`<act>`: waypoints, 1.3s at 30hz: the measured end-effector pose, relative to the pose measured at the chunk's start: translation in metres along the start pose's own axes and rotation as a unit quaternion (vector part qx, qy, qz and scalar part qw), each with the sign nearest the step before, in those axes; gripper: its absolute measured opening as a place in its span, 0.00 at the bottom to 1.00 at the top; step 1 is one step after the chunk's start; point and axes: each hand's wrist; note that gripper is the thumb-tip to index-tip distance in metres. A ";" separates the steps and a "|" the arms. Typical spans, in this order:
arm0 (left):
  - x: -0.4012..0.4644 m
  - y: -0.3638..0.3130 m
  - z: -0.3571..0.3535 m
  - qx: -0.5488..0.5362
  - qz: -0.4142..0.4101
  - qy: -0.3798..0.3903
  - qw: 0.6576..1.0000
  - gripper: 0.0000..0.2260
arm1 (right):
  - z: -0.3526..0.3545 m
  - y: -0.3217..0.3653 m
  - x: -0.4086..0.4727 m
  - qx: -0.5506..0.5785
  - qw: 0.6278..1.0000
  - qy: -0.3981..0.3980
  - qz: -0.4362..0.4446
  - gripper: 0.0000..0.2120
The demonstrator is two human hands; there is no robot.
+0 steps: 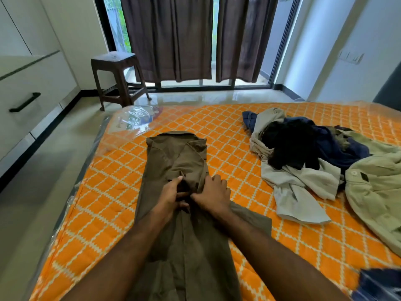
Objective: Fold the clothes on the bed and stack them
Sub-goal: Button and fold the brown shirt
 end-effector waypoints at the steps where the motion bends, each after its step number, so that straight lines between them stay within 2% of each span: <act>1: -0.001 -0.001 -0.003 0.006 -0.013 0.001 1.000 0.13 | 0.000 0.000 -0.007 -0.036 0.999 -0.020 0.023 0.28; 4: 0.001 0.000 -0.008 0.028 -0.054 -0.039 0.997 0.11 | -0.003 -0.005 -0.016 -0.048 0.999 -0.007 0.024 0.21; 8: 0.003 -0.002 -0.007 -0.028 -0.055 -0.080 0.995 0.07 | 0.026 -0.013 -0.011 0.146 0.988 0.031 -0.048 0.10; 11: 0.005 -0.008 -0.006 -0.087 -0.022 -0.079 0.993 0.12 | 0.066 -0.010 -0.002 0.230 0.968 0.091 -0.049 0.05; 13: 0.000 -0.013 -0.004 -0.097 0.009 -0.046 0.994 0.12 | 0.084 -0.007 0.002 0.321 0.930 0.152 -0.099 0.05; 16: -0.025 -0.016 0.003 -0.095 0.082 0.032 0.992 0.12 | 0.090 -0.013 -0.004 0.424 0.849 0.223 -0.222 0.10; 18: -0.044 -0.006 0.011 -0.027 0.126 0.069 0.989 0.14 | 0.082 -0.024 -0.017 0.445 0.821 0.249 -0.255 0.17; 19: -0.051 0.001 0.015 0.017 0.136 0.079 0.987 0.15 | 0.076 -0.031 -0.026 0.435 0.823 0.259 -0.258 0.21; 21: -0.059 0.015 0.022 0.053 0.136 0.064 0.987 0.17 | 0.064 -0.040 -0.048 0.366 0.863 0.258 -0.235 0.26; 23: -0.064 0.020 0.024 0.022 0.133 0.039 0.990 0.16 | 0.051 -0.048 -0.067 0.332 0.887 0.248 -0.203 0.24; 24: -0.066 0.016 0.024 -0.001 0.128 0.032 0.991 0.15 | 0.048 -0.050 -0.074 0.342 0.887 0.242 -0.197 0.22; 25: -0.068 0.010 0.023 -0.023 0.119 0.029 0.992 0.14 | 0.048 -0.052 -0.080 0.371 0.875 0.239 -0.200 0.20; 28: -0.072 -0.010 0.024 -0.039 0.092 0.031 0.995 0.10 | 0.060 -0.047 -0.091 0.522 0.782 0.241 -0.240 0.13; 30: -0.078 -0.013 0.030 0.008 0.079 0.042 0.996 0.11 | 0.061 -0.045 -0.098 0.544 0.764 0.236 -0.255 0.13; 32: -0.081 -0.001 0.038 0.059 0.083 0.066 0.993 0.17 | 0.053 -0.046 -0.108 0.519 0.778 0.247 -0.255 0.17; 34: -0.093 0.015 0.045 0.089 0.104 0.109 0.985 0.19 | 0.039 -0.051 -0.118 0.496 0.796 0.249 -0.242 0.17; 36: -0.102 0.030 0.052 0.137 0.093 0.085 0.982 0.17 | 0.029 -0.057 -0.128 0.461 0.831 0.223 -0.219 0.13; 39: -0.108 0.047 0.064 0.191 0.047 0.019 0.980 0.14 | 0.029 -0.060 -0.141 0.346 0.896 0.204 -0.189 0.17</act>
Point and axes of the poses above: each hand's wrist, its own x-axis towards the middle knuckle, its own z-axis out of the back of the hand, y = z × x, and after that the axes turned 11 degrees about -y, right-handed
